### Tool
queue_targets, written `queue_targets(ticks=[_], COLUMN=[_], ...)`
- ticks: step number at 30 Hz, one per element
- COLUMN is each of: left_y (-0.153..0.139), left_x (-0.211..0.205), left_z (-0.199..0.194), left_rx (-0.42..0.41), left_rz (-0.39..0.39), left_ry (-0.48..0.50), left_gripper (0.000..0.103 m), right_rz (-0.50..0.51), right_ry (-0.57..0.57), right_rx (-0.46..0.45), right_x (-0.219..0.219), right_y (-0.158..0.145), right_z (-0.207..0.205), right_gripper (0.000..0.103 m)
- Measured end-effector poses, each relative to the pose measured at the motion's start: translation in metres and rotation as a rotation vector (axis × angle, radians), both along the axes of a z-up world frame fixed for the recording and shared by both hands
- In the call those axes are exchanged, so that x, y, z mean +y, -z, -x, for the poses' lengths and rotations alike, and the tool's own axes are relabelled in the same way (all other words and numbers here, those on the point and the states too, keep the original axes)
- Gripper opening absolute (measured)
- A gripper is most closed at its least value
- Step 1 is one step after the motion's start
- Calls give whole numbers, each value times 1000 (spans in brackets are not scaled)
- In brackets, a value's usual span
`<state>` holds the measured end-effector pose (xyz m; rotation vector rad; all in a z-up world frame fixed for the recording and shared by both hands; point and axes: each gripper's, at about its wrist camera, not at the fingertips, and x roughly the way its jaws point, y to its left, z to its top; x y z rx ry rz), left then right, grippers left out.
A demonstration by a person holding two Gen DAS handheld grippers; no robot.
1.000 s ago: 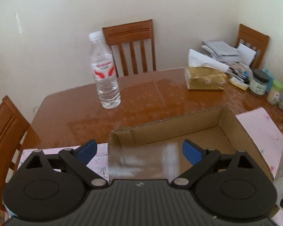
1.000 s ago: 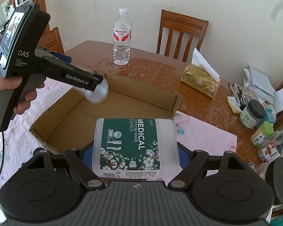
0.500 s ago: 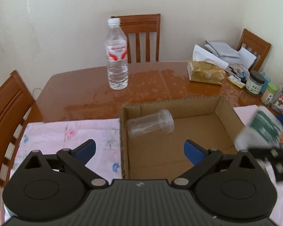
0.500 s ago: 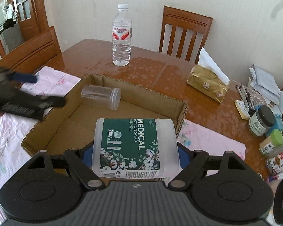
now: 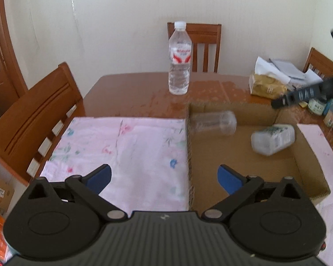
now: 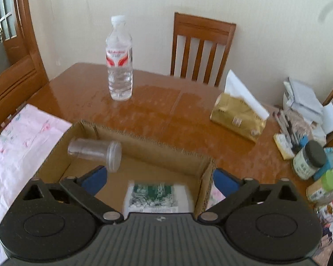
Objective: Organize rigid objects
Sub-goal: 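Carry the jar and swab box into the cardboard box and release both tools, then move both tools back over the remaining items on the cloth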
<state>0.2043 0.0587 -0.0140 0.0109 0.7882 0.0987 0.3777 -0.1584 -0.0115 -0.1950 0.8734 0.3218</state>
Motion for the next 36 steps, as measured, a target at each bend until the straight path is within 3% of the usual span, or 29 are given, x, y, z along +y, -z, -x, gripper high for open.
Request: queue_targets(ticks=[10,14,25,31,36], left_y=[8,15,36,45,62], left_x=[-3,-5,-15,-22,-28], left_z=[27,45,93,110,114], left_rx=[61,38,98,100,146], left_rz=[-2,4,53,14,26], left_ry=[-10,1,18,80,125], left_gripper=[101,101,102,102,102], right_rz=[26,11,-29,-6,10], right_ry=[-16,-21,4,-29,-81], right_rx=[3,-7,37,76,137], right_x=[0,-7,-33,-40,-45], right_y=[-11,-7,19,38,58], right_z=[37,65,160,207,236], right_gripper=[103,103,103,103,103])
